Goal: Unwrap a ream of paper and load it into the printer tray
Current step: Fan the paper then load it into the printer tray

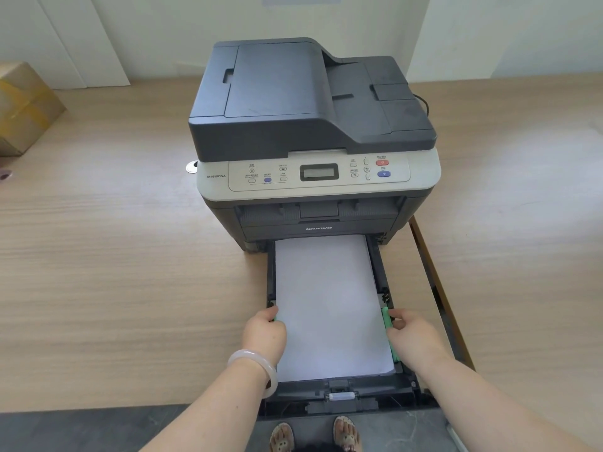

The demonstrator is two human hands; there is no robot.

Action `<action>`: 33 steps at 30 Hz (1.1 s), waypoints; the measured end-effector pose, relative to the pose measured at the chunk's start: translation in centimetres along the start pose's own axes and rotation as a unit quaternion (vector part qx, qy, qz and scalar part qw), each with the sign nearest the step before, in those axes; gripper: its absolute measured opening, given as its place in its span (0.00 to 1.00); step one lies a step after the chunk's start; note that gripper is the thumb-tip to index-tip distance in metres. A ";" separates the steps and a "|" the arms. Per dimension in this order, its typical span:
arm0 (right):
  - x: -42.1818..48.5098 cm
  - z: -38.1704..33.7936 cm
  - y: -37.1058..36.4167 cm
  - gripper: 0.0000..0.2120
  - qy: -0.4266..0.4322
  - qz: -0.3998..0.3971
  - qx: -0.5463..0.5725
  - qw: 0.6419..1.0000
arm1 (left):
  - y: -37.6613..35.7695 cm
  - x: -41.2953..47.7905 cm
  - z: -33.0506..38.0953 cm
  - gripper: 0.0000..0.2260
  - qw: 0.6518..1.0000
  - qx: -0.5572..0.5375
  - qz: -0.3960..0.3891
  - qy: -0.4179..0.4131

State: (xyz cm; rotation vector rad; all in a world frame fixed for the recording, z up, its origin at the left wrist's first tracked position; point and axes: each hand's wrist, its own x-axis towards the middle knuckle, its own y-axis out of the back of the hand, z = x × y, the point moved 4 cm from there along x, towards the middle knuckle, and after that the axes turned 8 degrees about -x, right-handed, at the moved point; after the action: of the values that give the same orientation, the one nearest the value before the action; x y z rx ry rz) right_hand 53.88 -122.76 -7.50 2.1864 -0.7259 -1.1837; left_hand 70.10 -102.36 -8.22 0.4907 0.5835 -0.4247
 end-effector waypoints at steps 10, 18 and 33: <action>-1.5 0.9 0.1 0.32 0.085 -0.061 -0.042 0.994 | 1.3 -1.8 -1.3 0.26 0.977 0.139 -0.098 -0.125; -4.0 2.5 -0.6 0.63 0.203 -0.205 -0.244 0.926 | 1.0 -3.9 -4.0 0.60 0.841 0.430 -0.259 -0.201; 1.2 -2.6 2.1 0.59 0.218 -0.001 -0.231 0.948 | 2.5 0.7 2.5 0.59 0.895 0.383 -0.030 -0.227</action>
State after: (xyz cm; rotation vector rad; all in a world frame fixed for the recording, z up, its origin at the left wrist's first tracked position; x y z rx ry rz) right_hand 56.26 -124.57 -5.55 1.9384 -0.2270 -0.7293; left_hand 72.99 -101.87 -6.06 1.0908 -0.0531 -0.8075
